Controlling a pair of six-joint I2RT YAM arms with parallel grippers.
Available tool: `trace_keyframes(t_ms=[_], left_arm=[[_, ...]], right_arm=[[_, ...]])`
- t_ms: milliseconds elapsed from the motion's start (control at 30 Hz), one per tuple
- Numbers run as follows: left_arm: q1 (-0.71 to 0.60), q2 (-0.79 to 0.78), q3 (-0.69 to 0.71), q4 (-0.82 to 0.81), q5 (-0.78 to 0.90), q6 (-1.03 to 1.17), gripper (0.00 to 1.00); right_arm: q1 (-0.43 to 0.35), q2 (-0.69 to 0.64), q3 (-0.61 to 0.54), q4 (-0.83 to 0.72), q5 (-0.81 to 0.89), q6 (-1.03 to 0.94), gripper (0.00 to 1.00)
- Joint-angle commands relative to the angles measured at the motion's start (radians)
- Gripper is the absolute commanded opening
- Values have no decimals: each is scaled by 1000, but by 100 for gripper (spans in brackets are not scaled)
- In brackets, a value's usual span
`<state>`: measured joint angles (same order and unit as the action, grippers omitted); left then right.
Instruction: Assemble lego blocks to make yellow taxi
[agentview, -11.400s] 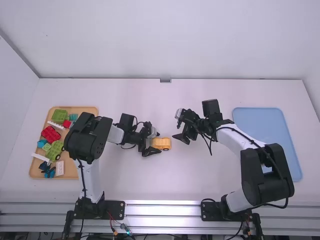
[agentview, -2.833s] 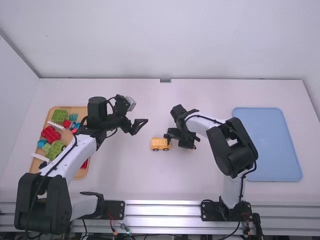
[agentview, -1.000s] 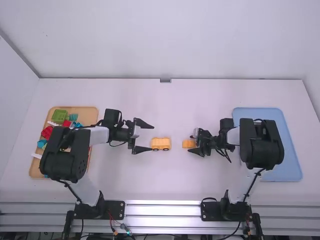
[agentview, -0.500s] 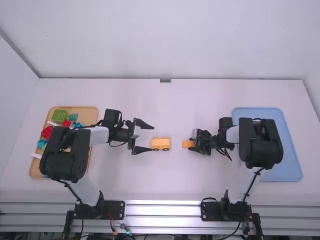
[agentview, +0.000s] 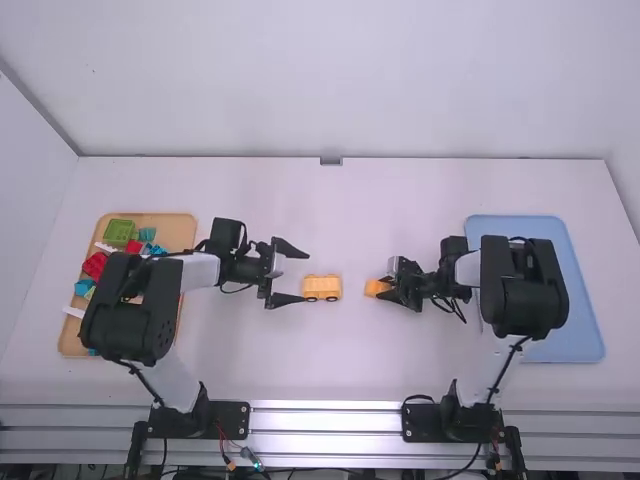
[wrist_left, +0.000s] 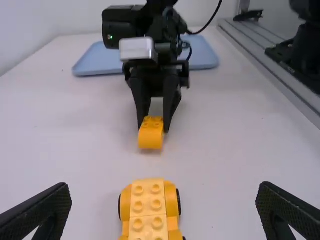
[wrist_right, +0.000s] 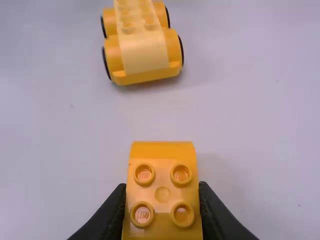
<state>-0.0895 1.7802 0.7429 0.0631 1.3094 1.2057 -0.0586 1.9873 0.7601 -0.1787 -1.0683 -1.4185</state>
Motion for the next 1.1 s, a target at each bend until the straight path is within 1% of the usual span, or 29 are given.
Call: trace_keyframes(t_ms=[0,67,167,233,267,333,533,633,667,800,833,900,967,1000,1067], left_arm=[[-37,14,-30,34,-52,14,99],[-59,38,-47,121,-92,-37,99],[-79,87,-57,278,-126,-234,99],[-81,133,-57,357,-113,-284,99],[-81,143,-56,366,-110,-286,99],[-77,213,-40,403,-102,-285,99],[-85,323,4,398,-123,-285,99],[-89,351,13,398,-114,-270,100],[-93,360,16,400,-116,-272,99],[-94,370,23,401,-124,-274,89],[-95,370,21,408,-126,-274,81],[-100,370,18,416,-126,-274,80],[-101,370,10,429,-140,-274,77],[-103,370,5,433,-163,-274,74],[-103,370,1,437,-178,-274,72]], right_arm=[[10,-82,33,-34,-92,1,15],[36,-121,48,-67,-86,0,15],[78,-157,64,-72,-84,9,15],[115,-164,77,-72,-81,8,13],[122,-164,80,-72,-80,8,13],[167,-164,93,-71,-79,9,13],[246,-164,98,-51,-51,9,11],[271,-164,97,-7,-27,82,9],[281,-164,97,24,-4,144,9],[316,-163,96,90,55,247,7],[328,-163,96,96,66,253,7],[343,-162,96,97,76,251,6],[361,-162,96,94,85,256,4],[370,-162,96,92,100,257,2],[377,-162,96,94,109,278,2]])
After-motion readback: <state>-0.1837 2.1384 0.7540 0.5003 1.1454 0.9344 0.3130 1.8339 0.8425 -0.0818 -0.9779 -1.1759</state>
